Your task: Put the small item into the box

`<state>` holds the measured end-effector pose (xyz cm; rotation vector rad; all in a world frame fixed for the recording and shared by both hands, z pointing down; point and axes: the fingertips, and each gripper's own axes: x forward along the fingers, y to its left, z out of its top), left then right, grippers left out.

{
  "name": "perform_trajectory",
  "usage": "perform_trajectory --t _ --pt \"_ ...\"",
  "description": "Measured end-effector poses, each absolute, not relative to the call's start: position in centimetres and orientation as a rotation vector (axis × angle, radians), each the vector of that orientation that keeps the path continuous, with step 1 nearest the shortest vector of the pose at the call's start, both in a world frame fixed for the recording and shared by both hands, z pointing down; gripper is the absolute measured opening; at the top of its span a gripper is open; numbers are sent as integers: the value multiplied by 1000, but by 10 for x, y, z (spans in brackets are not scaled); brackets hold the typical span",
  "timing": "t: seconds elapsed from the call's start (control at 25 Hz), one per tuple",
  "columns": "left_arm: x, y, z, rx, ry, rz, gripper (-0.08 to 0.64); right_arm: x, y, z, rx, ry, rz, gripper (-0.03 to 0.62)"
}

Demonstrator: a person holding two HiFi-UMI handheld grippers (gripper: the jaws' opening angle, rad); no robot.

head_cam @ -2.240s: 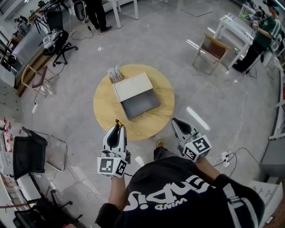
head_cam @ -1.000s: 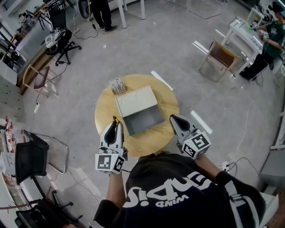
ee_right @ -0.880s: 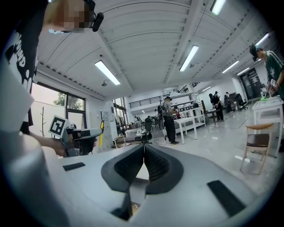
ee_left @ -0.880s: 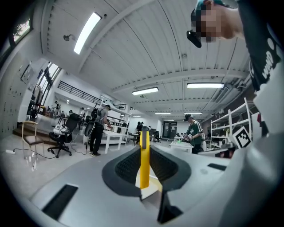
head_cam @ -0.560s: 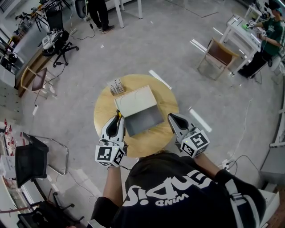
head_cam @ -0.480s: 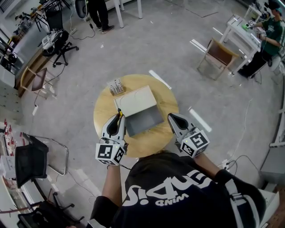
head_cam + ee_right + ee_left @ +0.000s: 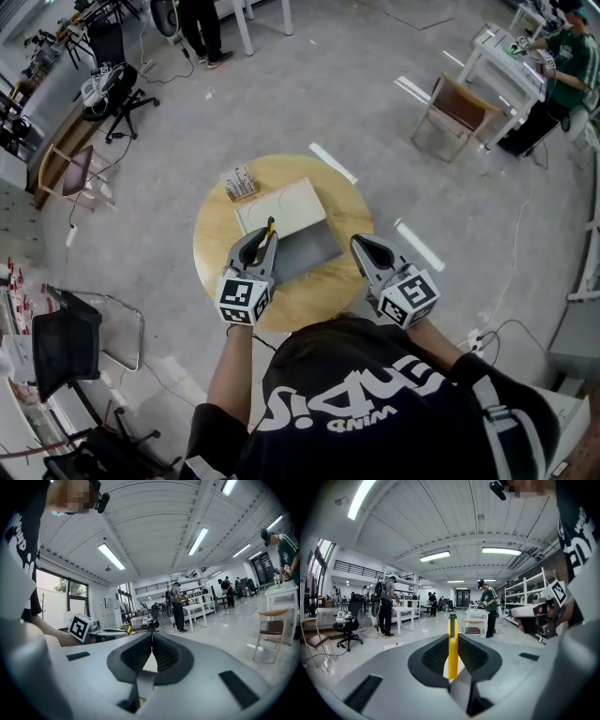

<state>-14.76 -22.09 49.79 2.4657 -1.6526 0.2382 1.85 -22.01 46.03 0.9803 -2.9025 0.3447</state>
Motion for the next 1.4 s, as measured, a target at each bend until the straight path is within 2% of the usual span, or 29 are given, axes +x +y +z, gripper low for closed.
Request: perform_trajectory --t 0.88,1.4 --pt "-98 -245 676 2487 -1201 855 66 21 -228 464 1052 -2866 363 3" --pt "-82 -243 730 2428 -999 1076 66 30 -233 469 1128 -2815 383 4"
